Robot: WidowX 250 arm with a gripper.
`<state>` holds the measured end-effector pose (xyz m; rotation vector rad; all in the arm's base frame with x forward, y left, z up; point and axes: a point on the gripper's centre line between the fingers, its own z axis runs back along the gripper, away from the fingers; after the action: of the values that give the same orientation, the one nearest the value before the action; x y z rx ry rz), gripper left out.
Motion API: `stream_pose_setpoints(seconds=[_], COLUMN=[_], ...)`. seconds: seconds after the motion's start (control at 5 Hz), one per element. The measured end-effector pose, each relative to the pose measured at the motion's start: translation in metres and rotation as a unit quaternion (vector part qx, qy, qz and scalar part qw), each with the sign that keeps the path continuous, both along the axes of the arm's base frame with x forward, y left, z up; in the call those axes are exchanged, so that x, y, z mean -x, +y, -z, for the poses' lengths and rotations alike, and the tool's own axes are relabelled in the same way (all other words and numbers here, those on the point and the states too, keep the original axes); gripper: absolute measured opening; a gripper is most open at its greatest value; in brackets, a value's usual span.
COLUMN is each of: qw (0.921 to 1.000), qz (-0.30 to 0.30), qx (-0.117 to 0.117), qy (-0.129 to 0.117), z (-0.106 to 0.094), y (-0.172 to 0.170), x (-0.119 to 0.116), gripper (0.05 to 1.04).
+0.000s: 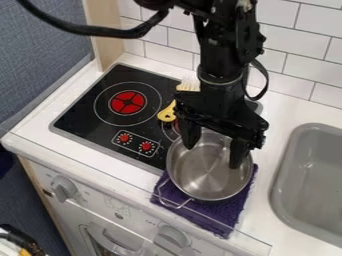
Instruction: Move the half-corn to the lower left of the stove.
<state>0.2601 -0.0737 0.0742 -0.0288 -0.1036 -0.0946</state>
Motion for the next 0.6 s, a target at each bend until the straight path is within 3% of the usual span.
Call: stream_pose_setpoints(seconds=[0.2,0.6], qw=[0.9999,0.9996], qz=[-0.002,-0.027], qx=[-0.004,-0.008], qy=[0.015,-0.002], z=[0.006,-0.013], y=[0.001,0.009], x=[0.001,-0.063], gripper=[1.001,1.001])
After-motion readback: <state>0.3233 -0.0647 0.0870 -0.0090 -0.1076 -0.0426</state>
